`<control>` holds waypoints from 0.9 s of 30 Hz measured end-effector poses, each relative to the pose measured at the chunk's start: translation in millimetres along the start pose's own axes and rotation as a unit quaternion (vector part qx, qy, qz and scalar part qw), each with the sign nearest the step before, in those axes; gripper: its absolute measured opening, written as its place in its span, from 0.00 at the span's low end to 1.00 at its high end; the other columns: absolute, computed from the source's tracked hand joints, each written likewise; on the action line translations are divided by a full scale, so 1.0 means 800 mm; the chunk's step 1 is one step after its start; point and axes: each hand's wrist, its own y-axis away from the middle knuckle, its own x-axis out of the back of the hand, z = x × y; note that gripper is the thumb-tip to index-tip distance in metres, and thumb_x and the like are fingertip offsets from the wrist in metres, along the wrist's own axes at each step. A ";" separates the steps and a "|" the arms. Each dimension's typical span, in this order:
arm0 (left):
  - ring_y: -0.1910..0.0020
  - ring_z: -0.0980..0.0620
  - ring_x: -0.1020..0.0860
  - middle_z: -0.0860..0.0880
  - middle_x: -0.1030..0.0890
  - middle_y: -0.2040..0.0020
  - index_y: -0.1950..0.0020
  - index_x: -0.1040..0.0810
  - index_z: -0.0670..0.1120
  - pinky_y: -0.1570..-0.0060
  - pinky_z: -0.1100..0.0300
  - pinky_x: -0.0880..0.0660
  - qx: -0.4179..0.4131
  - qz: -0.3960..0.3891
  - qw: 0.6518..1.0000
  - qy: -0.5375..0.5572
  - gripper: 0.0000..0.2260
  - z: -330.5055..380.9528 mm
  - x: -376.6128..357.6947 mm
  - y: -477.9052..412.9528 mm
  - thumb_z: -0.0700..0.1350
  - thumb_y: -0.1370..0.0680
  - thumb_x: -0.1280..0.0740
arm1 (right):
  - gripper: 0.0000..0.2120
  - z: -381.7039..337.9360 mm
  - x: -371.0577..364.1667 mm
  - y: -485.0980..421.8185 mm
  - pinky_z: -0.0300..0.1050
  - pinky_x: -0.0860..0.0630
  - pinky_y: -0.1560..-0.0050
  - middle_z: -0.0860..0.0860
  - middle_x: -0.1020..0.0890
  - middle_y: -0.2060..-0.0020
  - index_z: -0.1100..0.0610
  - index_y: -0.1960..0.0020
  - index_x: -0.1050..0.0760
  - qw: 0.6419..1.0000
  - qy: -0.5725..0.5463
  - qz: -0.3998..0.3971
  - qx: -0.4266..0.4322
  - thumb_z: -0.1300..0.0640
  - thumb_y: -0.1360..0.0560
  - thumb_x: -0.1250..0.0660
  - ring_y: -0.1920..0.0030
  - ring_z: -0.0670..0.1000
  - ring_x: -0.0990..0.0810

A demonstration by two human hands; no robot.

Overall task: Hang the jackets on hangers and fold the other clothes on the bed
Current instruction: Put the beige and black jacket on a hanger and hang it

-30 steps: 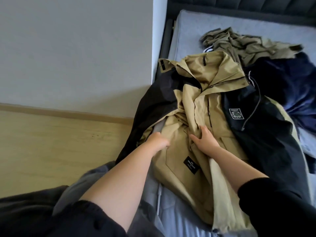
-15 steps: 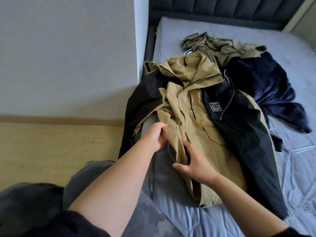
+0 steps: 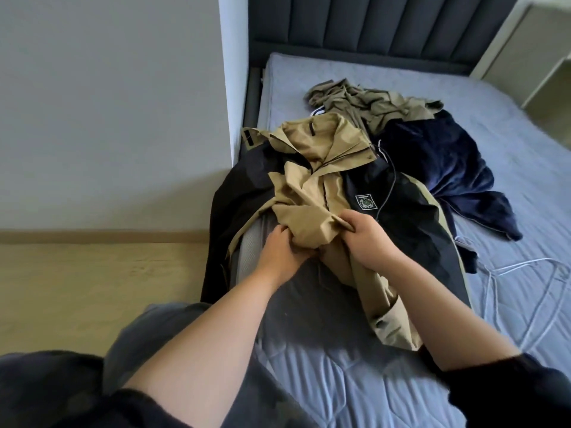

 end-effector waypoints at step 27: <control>0.34 0.42 0.30 0.43 0.32 0.30 0.24 0.44 0.45 0.36 0.50 0.31 0.313 -0.151 0.929 -0.130 0.34 -0.020 0.011 0.009 0.60 0.24 0.38 | 0.09 0.042 -0.062 0.014 0.41 0.27 0.48 0.47 0.18 0.52 0.54 0.47 0.19 0.996 0.060 -0.054 -0.044 0.53 0.23 0.35 0.50 0.47 0.22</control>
